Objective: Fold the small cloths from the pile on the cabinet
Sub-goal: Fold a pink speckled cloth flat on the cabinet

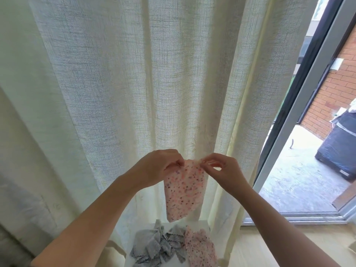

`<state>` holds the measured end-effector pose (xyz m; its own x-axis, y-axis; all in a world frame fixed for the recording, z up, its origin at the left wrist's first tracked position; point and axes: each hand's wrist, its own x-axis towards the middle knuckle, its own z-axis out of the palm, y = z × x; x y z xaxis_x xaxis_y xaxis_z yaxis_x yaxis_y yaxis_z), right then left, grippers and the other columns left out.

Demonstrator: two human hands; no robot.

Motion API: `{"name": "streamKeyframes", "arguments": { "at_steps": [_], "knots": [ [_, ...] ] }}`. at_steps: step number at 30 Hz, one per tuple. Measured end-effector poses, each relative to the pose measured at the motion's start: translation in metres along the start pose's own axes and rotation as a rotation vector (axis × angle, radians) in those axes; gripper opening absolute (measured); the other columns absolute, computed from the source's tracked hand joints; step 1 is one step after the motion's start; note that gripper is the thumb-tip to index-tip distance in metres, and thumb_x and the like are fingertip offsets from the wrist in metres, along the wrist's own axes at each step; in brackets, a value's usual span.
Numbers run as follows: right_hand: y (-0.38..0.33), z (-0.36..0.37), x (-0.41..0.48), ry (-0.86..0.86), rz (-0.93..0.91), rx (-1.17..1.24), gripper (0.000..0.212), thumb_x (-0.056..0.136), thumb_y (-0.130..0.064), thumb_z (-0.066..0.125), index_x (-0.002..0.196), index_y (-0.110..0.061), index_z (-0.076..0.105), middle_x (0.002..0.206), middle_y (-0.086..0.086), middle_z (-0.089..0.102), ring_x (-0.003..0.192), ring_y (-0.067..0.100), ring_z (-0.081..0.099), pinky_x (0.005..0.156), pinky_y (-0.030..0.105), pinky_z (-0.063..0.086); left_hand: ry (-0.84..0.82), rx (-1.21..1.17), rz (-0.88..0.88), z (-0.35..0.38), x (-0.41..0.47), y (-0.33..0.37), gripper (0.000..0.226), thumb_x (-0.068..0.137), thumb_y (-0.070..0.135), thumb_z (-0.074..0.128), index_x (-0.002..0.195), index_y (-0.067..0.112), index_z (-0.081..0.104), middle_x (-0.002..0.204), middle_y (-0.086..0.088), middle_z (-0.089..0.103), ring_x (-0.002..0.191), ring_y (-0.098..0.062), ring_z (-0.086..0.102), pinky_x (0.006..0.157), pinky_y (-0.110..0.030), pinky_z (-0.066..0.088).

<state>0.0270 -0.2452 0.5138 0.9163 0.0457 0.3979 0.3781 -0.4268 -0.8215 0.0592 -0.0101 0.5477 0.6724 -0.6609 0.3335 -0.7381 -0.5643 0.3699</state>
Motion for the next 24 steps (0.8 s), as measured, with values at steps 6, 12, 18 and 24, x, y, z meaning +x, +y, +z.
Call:
{"name": "streamKeyframes", "arguments": {
  "at_steps": [6,12,18,24],
  "knots": [
    [0.002,0.006,0.0,-0.032,-0.087,-0.09,0.014,0.084,-0.012,0.074,0.088,-0.024,0.071,0.094,-0.018,0.072,0.093,0.002,0.068,0.087,0.021,0.052,-0.013,0.033,0.003,0.002,0.001,-0.004,0.011,0.093,0.015,0.062,0.1,0.02,0.068,0.092,0.018,0.061,0.081,-0.003,0.059,0.073,-0.024,0.05],
    [0.005,0.008,0.007,-0.184,-0.177,-0.31,0.007,0.085,-0.034,0.068,0.091,-0.036,0.071,0.122,-0.023,0.062,0.116,-0.002,0.055,0.102,0.028,0.044,-0.024,0.082,0.033,0.001,0.005,-0.004,0.012,0.094,0.016,0.059,0.1,0.022,0.068,0.089,0.022,0.055,0.079,-0.001,0.055,0.069,-0.017,0.045],
    [0.003,0.003,0.014,-0.179,-0.149,-0.329,0.007,0.086,-0.02,0.073,0.091,-0.025,0.073,0.082,-0.016,0.069,0.086,0.0,0.064,0.081,0.012,0.046,-0.065,0.089,0.001,0.001,0.002,-0.01,0.011,0.094,0.017,0.059,0.101,0.021,0.066,0.093,0.017,0.061,0.079,-0.003,0.058,0.07,-0.017,0.046],
    [0.006,0.0,0.014,-0.15,-0.075,-0.236,0.016,0.082,-0.011,0.074,0.082,-0.026,0.069,0.075,-0.015,0.07,0.079,-0.001,0.067,0.077,0.009,0.049,-0.12,0.021,-0.087,0.001,-0.004,-0.02,0.008,0.092,0.022,0.064,0.084,0.021,0.063,0.084,0.015,0.058,0.072,-0.004,0.057,0.066,-0.013,0.044]
  ]
}}
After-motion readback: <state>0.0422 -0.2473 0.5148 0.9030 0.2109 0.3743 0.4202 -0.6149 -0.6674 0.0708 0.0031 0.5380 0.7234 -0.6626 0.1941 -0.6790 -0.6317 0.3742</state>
